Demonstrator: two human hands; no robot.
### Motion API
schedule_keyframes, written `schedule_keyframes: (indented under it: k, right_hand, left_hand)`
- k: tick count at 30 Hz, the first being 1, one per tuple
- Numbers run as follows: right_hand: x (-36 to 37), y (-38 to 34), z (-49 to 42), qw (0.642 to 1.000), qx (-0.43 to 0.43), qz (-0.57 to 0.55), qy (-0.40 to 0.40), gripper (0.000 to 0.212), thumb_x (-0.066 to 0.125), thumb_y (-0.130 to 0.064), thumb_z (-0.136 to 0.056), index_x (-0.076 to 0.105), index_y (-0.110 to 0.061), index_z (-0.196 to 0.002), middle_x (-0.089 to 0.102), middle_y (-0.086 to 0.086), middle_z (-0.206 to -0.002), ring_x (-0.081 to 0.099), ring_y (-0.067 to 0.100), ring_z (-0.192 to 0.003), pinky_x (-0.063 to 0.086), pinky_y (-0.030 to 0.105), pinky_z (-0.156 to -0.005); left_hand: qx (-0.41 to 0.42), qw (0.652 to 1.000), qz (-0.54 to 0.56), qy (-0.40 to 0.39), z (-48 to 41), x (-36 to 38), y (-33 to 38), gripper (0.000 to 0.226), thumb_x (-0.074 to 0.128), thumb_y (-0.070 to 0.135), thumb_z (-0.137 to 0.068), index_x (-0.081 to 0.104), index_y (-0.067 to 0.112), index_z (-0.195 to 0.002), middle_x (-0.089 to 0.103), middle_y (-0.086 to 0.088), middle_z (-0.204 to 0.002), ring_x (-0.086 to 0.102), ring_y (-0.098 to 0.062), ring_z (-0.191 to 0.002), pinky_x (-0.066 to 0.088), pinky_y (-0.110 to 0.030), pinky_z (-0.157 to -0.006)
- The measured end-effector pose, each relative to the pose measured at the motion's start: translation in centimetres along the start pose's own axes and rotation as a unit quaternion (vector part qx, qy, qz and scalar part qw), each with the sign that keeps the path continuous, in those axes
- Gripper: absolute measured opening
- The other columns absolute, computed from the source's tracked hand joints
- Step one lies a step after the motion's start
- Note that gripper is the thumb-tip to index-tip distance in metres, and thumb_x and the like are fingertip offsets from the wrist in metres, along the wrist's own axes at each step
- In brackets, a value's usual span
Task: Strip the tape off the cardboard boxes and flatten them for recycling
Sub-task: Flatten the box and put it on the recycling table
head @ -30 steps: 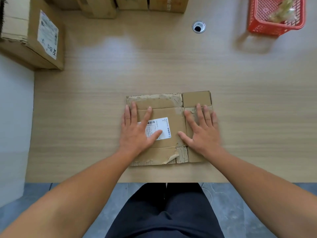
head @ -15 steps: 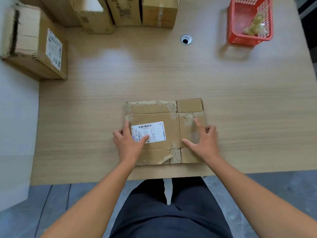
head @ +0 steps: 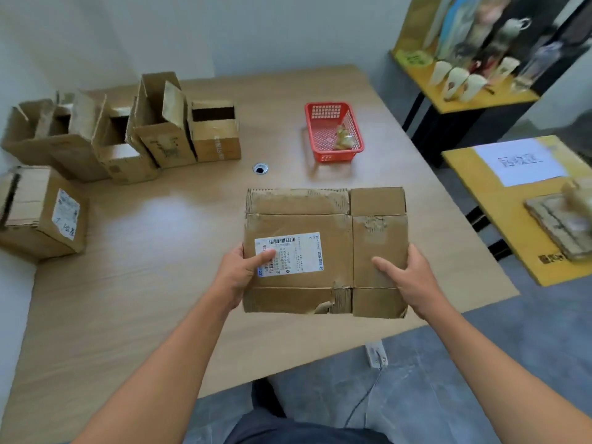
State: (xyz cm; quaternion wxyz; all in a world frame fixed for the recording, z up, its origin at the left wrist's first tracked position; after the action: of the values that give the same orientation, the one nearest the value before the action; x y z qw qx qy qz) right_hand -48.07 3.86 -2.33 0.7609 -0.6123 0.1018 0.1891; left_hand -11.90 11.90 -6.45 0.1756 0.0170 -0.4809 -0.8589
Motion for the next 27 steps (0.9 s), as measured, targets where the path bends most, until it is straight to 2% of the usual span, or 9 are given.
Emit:
schedule_keyframes:
  k: [3,6,9,16,19,22,24,26,27]
  right_hand:
    - [-8.5,-0.5,2.4,0.998,-0.023,-0.039,0.047,0.054,0.084,-0.057,-0.075,0.059,-0.036,-0.118,0.071,-0.015,-0.113,0.069,0.005,-0.104,0.061,0.030,-0.080]
    - [-17.9,0.5,5.7,0.993,-0.042,-0.065,0.093,0.064,0.082,-0.067,-0.073,0.057,-0.042,-0.126,0.069,-0.021,-0.121,0.067,0.001,-0.110,0.059,0.029,-0.083]
    - [-26.5,3.1,8.8,0.985,-0.044,-0.097,0.138,0.066,0.084,-0.063,-0.074,0.058,-0.040,-0.130,0.069,-0.015,-0.125,0.067,0.008,-0.114,0.057,0.035,-0.088]
    - [-40.6,13.5,17.3,0.947,0.018,-0.230,0.224,0.049,0.088,-0.042,-0.076,0.070,-0.019,-0.115,0.078,0.003,-0.109,0.075,0.024,-0.100,0.061,0.028,-0.072]
    - [-45.1,17.0,20.1,0.930,0.051,-0.250,0.266,0.058,0.087,-0.042,-0.072,0.068,-0.013,-0.119,0.079,0.003,-0.106,0.076,0.023,-0.098,0.062,0.035,-0.075]
    - [-49.0,20.7,22.8,0.906,0.071,-0.253,0.333,0.047,0.083,-0.039,-0.079,0.068,-0.018,-0.118,0.079,-0.001,-0.106,0.075,0.018,-0.098,0.061,0.041,-0.084]
    - [-51.2,23.1,24.5,0.894,0.080,-0.246,0.367,0.035,0.081,-0.037,-0.085,0.066,-0.025,-0.114,0.078,-0.010,-0.105,0.074,0.005,-0.095,0.060,0.031,-0.082]
    - [-53.3,25.2,25.8,0.882,0.089,-0.245,0.392,0.024,0.079,-0.037,-0.089,0.058,-0.035,-0.102,0.072,-0.026,-0.090,0.066,-0.015,-0.082,0.052,0.008,-0.068]
    - [-54.4,26.2,26.2,0.877,0.092,-0.246,0.402,0.028,0.078,-0.037,-0.089,0.052,-0.038,-0.100,0.064,-0.032,-0.085,0.062,-0.019,-0.077,0.047,0.004,-0.062]
  left_hand:
    - [0.031,0.998,-0.027,-0.045,1.4,8.8,3.0,0.052,0.088,0.026,-0.071,0.069,0.008,-0.115,0.078,-0.011,-0.103,0.076,-0.027,-0.094,0.063,-0.032,-0.068]
    - [0.053,0.994,-0.050,-0.086,3.5,18.4,4.1,0.045,0.086,0.025,-0.076,0.070,0.010,-0.115,0.078,-0.010,-0.103,0.077,-0.027,-0.094,0.063,-0.031,-0.069]
    - [0.071,0.988,-0.066,-0.124,5.3,27.3,3.5,0.052,0.087,0.029,-0.072,0.069,0.010,-0.117,0.078,-0.010,-0.104,0.076,-0.027,-0.095,0.063,-0.032,-0.070]
    - [0.075,0.971,-0.108,-0.201,9.1,45.5,-1.2,0.059,0.090,0.031,-0.065,0.070,0.008,-0.115,0.078,-0.013,-0.104,0.076,-0.032,-0.096,0.064,-0.040,-0.076]
    - [0.077,0.963,-0.130,-0.221,10.4,51.7,-3.0,0.054,0.091,0.029,-0.064,0.073,0.008,-0.110,0.078,-0.012,-0.101,0.077,-0.030,-0.092,0.064,-0.037,-0.069]
    - [0.107,0.949,-0.167,-0.247,11.5,58.0,-4.9,0.048,0.089,0.035,-0.065,0.075,0.015,-0.106,0.079,-0.005,-0.097,0.077,-0.022,-0.087,0.061,-0.028,-0.062]
    - [0.132,0.934,-0.201,-0.265,12.1,61.9,-6.5,0.047,0.085,0.043,-0.068,0.074,0.020,-0.106,0.079,0.002,-0.096,0.077,-0.016,-0.085,0.060,-0.023,-0.061]
    - [0.142,0.924,-0.221,-0.279,12.0,65.5,-8.2,0.046,0.083,0.049,-0.071,0.073,0.024,-0.108,0.079,0.006,-0.096,0.077,-0.013,-0.086,0.060,-0.022,-0.062]
    - [0.142,0.920,-0.229,-0.284,11.8,67.2,-9.1,0.045,0.082,0.050,-0.072,0.073,0.025,-0.108,0.079,0.007,-0.096,0.077,-0.013,-0.086,0.060,-0.022,-0.063]
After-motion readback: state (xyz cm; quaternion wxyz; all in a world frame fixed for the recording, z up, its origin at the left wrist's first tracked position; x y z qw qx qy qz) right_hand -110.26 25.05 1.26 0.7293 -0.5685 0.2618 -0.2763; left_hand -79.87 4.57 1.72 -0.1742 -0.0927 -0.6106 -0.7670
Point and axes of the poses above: each hand's wrist, its own z-axis away from the middle knuckle, its own x-axis out of the palm, y = z × x, the point moved 10 cm from there along -z, towards the middle knuckle
